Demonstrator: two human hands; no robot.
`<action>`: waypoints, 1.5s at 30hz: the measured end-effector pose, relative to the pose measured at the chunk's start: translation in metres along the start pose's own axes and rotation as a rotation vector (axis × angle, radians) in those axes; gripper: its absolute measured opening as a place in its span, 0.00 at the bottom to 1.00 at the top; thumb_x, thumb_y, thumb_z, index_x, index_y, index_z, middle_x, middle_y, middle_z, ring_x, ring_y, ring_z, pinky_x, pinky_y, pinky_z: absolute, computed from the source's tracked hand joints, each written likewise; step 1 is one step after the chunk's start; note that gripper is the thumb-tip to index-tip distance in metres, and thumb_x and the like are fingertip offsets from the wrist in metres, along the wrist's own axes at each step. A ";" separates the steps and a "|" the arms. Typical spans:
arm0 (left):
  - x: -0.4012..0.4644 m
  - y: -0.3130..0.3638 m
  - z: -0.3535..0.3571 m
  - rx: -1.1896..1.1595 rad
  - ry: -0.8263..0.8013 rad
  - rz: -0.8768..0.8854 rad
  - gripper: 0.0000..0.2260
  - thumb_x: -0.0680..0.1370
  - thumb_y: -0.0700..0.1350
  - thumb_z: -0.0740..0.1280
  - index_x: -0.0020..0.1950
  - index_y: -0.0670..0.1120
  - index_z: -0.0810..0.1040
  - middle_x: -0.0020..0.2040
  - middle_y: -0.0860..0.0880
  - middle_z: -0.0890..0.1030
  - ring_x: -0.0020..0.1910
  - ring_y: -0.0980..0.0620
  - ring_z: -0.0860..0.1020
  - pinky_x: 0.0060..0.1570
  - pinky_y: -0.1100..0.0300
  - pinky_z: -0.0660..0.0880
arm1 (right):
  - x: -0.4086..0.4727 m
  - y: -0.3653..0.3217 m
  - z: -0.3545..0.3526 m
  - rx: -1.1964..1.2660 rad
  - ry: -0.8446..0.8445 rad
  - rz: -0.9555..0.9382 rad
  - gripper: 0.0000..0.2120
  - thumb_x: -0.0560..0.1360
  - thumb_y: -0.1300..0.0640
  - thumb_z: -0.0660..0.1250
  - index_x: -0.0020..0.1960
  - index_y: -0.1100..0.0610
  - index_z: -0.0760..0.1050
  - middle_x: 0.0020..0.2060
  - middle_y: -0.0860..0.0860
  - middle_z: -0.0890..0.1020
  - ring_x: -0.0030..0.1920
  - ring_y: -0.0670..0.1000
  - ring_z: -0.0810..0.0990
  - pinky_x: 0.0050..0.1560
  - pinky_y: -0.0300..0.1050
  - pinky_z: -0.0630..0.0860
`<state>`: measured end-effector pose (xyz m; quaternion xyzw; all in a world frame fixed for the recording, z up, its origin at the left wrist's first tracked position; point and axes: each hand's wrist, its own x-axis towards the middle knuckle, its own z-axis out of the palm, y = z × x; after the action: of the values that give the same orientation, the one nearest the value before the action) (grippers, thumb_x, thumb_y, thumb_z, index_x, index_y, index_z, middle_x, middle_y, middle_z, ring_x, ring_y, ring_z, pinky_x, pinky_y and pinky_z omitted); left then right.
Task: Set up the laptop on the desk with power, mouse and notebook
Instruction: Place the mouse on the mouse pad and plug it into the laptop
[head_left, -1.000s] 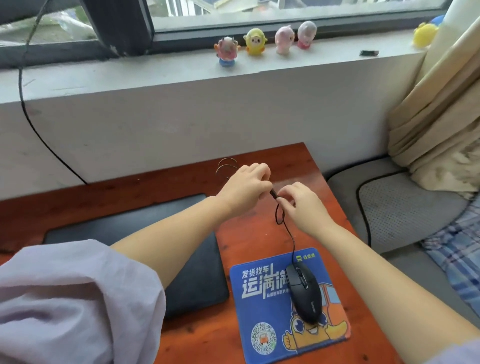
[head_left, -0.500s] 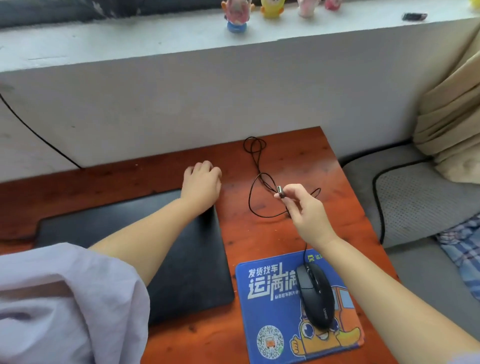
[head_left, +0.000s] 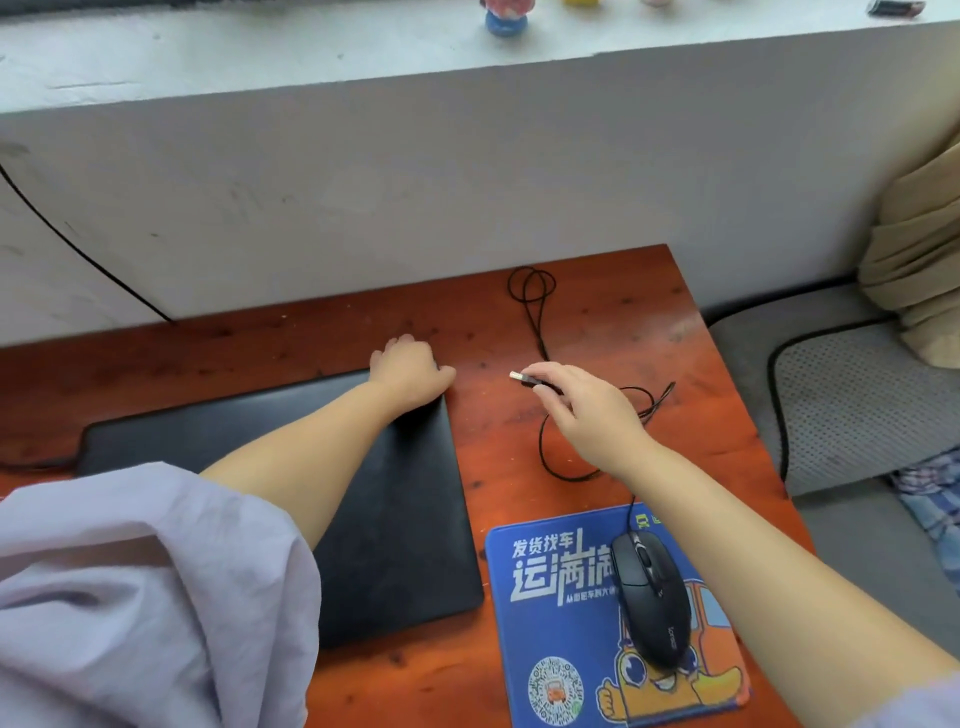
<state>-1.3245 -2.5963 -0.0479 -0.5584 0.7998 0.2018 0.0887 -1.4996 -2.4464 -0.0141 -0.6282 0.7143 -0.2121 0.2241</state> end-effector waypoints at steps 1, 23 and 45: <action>0.000 0.000 -0.001 0.005 -0.010 0.016 0.15 0.71 0.51 0.60 0.45 0.41 0.78 0.50 0.40 0.77 0.53 0.39 0.73 0.53 0.50 0.68 | 0.004 -0.001 0.002 -0.044 -0.042 -0.010 0.11 0.79 0.51 0.57 0.58 0.47 0.73 0.50 0.49 0.80 0.48 0.54 0.78 0.45 0.48 0.73; -0.030 -0.011 -0.061 -0.238 0.224 0.092 0.10 0.70 0.52 0.59 0.32 0.49 0.70 0.27 0.51 0.71 0.32 0.52 0.71 0.32 0.60 0.64 | 0.043 -0.054 -0.001 0.254 -0.269 -0.116 0.05 0.75 0.53 0.62 0.45 0.43 0.72 0.34 0.42 0.75 0.33 0.47 0.73 0.33 0.42 0.71; -0.036 -0.008 -0.064 -0.263 0.217 0.096 0.10 0.71 0.51 0.60 0.30 0.52 0.70 0.27 0.53 0.72 0.33 0.53 0.72 0.32 0.61 0.64 | 0.067 -0.070 -0.018 0.215 -0.534 0.036 0.18 0.78 0.48 0.56 0.41 0.52 0.81 0.13 0.45 0.58 0.17 0.45 0.57 0.18 0.36 0.54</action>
<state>-1.2990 -2.5946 0.0209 -0.5448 0.7971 0.2472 -0.0817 -1.4614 -2.5210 0.0381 -0.6215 0.6145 -0.1094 0.4735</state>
